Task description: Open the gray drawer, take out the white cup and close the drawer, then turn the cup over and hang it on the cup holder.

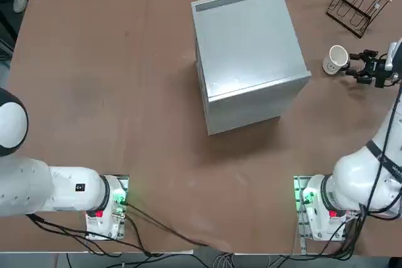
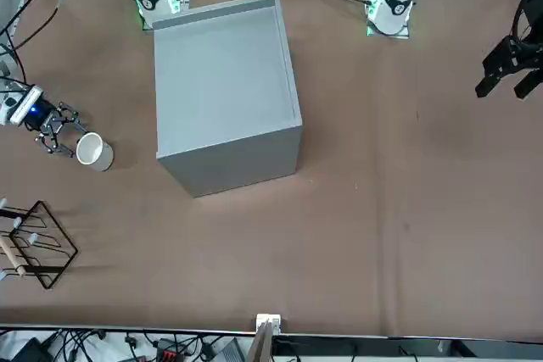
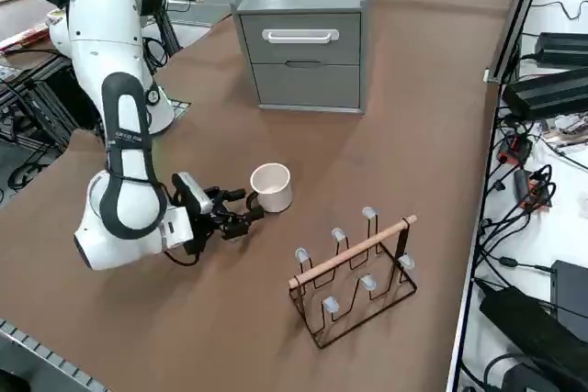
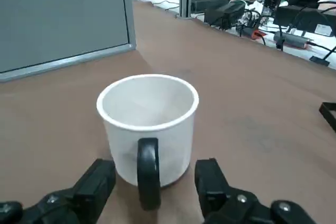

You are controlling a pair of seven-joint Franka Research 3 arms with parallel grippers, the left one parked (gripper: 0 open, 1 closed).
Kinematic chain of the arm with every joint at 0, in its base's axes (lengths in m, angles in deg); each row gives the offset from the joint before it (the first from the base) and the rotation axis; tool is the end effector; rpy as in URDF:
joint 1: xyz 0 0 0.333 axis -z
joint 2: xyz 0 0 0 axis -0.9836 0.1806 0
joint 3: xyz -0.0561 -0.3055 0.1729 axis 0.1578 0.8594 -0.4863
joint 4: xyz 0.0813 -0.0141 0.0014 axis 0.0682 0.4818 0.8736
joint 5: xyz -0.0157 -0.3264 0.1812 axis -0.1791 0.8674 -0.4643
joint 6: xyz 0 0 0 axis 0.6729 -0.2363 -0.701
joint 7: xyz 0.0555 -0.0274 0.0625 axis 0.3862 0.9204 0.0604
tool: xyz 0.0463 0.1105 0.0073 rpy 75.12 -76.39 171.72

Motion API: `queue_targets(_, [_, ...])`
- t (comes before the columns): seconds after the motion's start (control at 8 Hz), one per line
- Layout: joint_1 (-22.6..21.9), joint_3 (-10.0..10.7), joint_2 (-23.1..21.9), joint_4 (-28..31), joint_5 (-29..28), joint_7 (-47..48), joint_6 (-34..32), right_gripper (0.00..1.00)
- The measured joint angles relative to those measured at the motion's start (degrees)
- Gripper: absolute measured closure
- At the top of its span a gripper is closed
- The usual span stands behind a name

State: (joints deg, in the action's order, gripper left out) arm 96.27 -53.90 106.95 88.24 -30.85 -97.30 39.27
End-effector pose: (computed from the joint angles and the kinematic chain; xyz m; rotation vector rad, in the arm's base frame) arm 0.4641 -0.3431 0.1656 -1.9492 -1.1762 -1.2338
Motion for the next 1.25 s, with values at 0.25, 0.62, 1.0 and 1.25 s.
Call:
queue_targets(0.25, [0.4, -0.9, 1.0, 0.0, -0.4, -0.1, -0.1, 0.13])
queue_targets(0.62, [1.0, -1.2, 1.4, -0.2, -0.4, -0.1, -0.3, 0.35])
queue_targets(1.0, [1.1, -1.2, 1.4, -0.3, -0.5, 0.4, -0.4, 0.64])
queue_targets(1.25, [1.1, -1.3, 1.4, -1.0, -0.5, 1.9, -0.4, 0.81])
